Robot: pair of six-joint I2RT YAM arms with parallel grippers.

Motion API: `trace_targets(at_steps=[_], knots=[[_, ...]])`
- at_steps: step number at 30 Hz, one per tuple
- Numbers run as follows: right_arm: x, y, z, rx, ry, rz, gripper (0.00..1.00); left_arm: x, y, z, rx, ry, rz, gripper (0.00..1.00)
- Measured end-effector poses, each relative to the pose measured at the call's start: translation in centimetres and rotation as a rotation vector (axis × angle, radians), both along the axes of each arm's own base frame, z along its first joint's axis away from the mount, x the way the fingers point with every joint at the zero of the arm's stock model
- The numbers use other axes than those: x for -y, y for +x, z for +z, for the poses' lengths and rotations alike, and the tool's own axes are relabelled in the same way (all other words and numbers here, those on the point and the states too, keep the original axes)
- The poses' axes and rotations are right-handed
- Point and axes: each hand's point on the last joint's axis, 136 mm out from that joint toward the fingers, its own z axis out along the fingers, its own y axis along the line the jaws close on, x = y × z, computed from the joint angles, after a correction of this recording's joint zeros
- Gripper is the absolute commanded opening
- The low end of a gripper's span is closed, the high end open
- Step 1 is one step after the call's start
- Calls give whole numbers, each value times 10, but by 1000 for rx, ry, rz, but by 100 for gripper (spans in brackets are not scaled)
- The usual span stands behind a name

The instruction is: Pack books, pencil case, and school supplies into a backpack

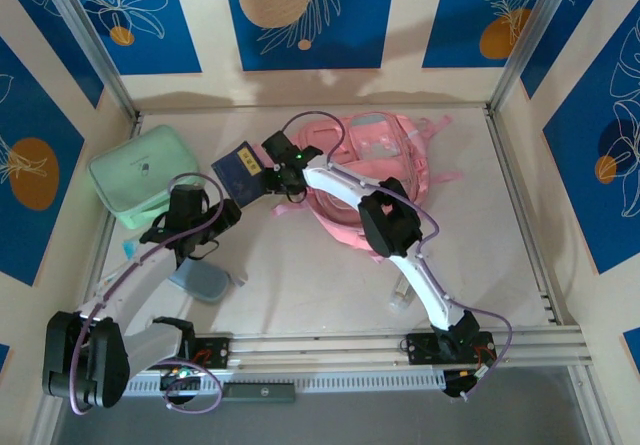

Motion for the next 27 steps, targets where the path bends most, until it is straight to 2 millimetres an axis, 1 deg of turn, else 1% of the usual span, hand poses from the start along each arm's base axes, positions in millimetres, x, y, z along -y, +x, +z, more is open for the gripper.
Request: trace_targets(at_steps=[3, 7, 8, 10, 13, 17, 20, 22, 27], knots=[[-5, 11, -1, 23, -2, -3, 55, -1, 0, 0, -1, 4, -1, 75], [-9, 15, -10, 28, -14, 26, 53, -2, 0, 0, -1, 1, -2, 76], [-11, 15, -11, 30, -12, 40, 51, -2, 0, 0, -1, 2, -1, 76], [-17, 12, -11, 32, -11, 70, 49, -3, 0, 0, -1, 3, 0, 77], [-19, 8, -11, 28, -24, 90, 47, -4, 0, -1, -3, 4, 4, 78], [-27, -6, -12, 15, -36, 118, 49, -5, 0, 0, -1, 3, 7, 79], [-32, -12, -12, 2, -24, 124, 48, -6, 1, 0, -1, 3, 11, 80], [-33, -12, -12, -14, -6, 122, 48, -7, 1, 0, -1, 3, 12, 81], [-31, -5, -11, -38, 31, 125, 45, -7, 1, 0, -2, 2, 13, 82]])
